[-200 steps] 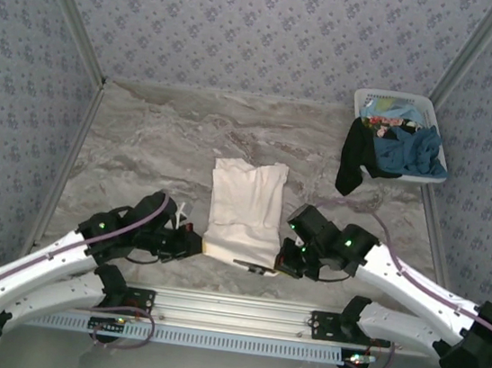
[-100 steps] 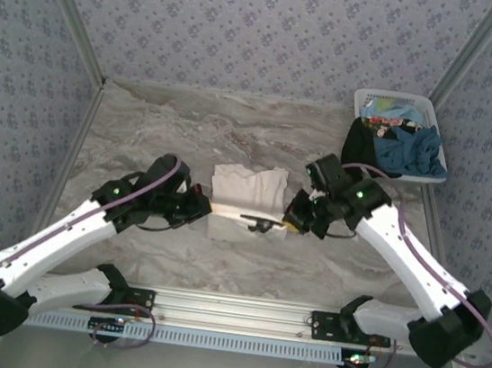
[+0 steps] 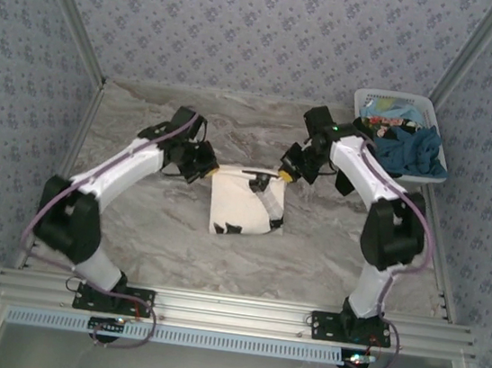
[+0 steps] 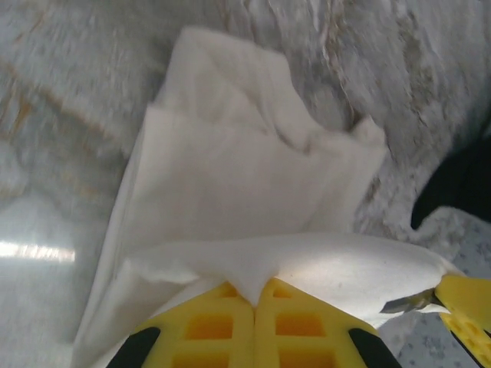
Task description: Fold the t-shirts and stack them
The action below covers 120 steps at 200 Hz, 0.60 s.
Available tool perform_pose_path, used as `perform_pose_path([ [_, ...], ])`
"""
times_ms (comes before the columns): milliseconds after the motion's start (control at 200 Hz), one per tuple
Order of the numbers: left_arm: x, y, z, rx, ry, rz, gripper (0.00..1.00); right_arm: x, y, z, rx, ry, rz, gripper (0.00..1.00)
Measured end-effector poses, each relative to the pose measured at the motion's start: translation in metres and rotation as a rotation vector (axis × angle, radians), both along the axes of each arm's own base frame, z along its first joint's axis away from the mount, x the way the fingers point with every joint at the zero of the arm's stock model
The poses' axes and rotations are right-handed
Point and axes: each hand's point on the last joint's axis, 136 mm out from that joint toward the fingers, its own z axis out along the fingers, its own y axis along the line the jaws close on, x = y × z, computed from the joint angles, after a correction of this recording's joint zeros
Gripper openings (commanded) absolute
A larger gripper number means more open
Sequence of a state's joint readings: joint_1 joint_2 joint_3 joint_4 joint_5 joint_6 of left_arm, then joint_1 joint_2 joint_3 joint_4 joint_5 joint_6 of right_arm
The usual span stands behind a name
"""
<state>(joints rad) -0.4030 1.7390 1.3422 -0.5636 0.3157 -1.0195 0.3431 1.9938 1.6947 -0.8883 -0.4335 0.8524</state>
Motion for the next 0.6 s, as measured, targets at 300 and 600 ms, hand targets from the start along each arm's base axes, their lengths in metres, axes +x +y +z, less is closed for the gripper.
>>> perform_pose_path([
  [300, 0.02, 0.002, 0.0, 0.039, -0.065, 0.008, 0.53, 0.047, -0.014, -0.005, -0.113, -0.143, 0.058, 0.6],
  [600, -0.153, -0.058, 0.015, -0.098, -0.095, 0.054, 0.57, -0.077, -0.029, 0.099, -0.028, -0.497, 0.058, 0.64],
])
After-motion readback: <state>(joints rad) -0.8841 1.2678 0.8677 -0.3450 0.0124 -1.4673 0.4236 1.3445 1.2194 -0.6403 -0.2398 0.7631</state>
